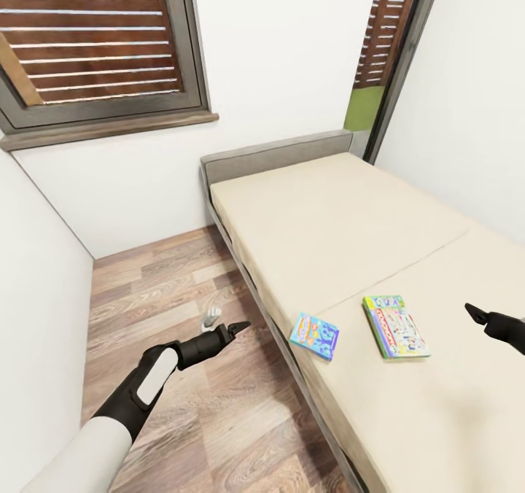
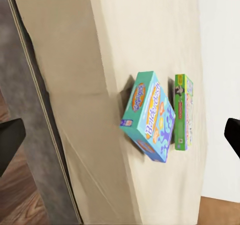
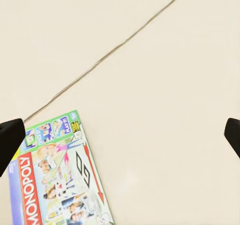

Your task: Put all the toys in the child's room - the three board games (two on the bed and one on the table), the two jigsaw puzzles on the table, and the tennis ball on the table - inside the toy box on the table in the child's room.

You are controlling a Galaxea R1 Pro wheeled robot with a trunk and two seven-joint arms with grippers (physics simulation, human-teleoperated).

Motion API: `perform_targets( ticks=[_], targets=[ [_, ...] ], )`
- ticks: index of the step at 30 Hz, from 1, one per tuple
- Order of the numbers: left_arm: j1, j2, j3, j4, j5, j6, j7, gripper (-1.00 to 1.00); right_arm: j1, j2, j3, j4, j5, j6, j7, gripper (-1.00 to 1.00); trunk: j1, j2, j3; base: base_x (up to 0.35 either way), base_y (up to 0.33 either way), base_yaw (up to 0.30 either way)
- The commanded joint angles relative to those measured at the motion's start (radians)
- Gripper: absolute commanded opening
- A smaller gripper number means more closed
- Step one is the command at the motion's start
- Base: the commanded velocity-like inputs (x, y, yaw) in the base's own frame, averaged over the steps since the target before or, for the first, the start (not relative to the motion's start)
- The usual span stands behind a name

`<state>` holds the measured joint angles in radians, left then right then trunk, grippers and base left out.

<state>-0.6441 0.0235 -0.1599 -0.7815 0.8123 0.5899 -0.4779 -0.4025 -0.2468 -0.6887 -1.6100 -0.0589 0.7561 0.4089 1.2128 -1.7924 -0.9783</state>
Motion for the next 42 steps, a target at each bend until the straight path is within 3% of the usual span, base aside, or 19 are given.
perform_targets(
  ticks=[1, 27, 42],
  targets=[
    [-0.001, 0.002, -0.002, 0.007, 0.008, 0.001, 0.0, 1.0, -0.003, -0.002, -0.001, -0.001, -0.006, 0.007, 0.003, 1.0, 0.004, -0.008, -0.004, 0.0, 0.0, 0.0],
    [-0.005, 0.001, -0.003, 0.037, 0.008, -0.012, -0.017, 1.0, -0.01, -0.022, -0.002, -0.001, -0.008, 0.008, 0.016, 1.0, 0.104, -0.19, -0.085, 0.0, 0.0, 0.0],
    [-0.004, -0.007, -0.007, 0.035, 0.007, -0.034, -0.009, 1.0, -0.01, -0.026, -0.002, -0.001, -0.008, 0.009, 0.016, 1.0, 0.104, -0.19, -0.085, 0.0, 0.0, 0.0]
  ],
)
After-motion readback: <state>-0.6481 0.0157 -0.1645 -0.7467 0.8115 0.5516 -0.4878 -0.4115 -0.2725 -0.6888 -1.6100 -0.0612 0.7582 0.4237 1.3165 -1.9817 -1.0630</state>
